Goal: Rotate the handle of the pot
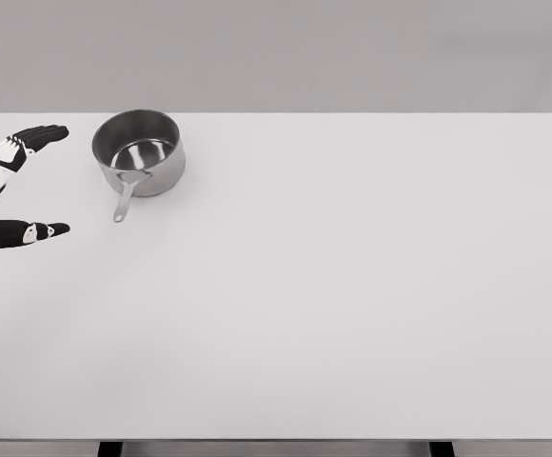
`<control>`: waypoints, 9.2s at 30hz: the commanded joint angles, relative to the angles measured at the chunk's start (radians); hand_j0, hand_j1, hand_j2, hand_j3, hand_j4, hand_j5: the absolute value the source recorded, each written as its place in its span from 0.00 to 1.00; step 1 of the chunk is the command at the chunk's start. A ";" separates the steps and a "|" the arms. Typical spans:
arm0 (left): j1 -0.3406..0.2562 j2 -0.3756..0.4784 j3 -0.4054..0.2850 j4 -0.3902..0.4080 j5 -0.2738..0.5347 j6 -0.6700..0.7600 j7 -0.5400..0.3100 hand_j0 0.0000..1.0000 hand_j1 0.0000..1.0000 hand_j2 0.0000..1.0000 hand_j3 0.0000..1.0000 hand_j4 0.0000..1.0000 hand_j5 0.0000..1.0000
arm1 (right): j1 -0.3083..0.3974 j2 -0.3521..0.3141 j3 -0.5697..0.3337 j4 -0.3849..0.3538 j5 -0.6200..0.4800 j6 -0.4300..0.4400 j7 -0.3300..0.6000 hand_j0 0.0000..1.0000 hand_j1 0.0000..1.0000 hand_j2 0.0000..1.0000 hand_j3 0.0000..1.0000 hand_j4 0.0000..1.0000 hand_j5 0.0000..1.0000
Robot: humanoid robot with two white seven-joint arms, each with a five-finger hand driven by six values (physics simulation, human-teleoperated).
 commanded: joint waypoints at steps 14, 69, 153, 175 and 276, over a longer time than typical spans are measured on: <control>-0.037 0.115 0.025 -0.066 -0.011 0.001 -0.126 1.00 1.00 1.00 1.00 1.00 1.00 | 0.000 0.000 -0.001 0.000 0.000 0.000 0.000 1.00 1.00 1.00 1.00 1.00 1.00; -0.537 0.266 -0.748 -0.109 0.906 0.831 -0.360 1.00 1.00 1.00 1.00 1.00 1.00 | 0.000 0.000 0.001 0.000 0.000 0.000 0.000 1.00 1.00 1.00 1.00 1.00 1.00; -0.523 0.312 -0.747 0.064 0.803 0.923 -0.360 1.00 1.00 1.00 1.00 1.00 1.00 | 0.000 0.000 0.001 0.000 0.000 0.000 0.000 1.00 1.00 1.00 1.00 1.00 1.00; -0.522 0.347 -0.724 0.106 0.753 0.922 -0.360 1.00 1.00 1.00 1.00 1.00 1.00 | 0.000 0.000 0.001 0.000 0.000 0.000 0.000 1.00 1.00 1.00 1.00 1.00 1.00; -0.511 0.485 -0.678 -0.069 0.765 1.098 -0.360 1.00 1.00 1.00 1.00 1.00 1.00 | 0.000 0.000 0.001 0.000 0.000 0.000 0.000 1.00 1.00 1.00 1.00 1.00 1.00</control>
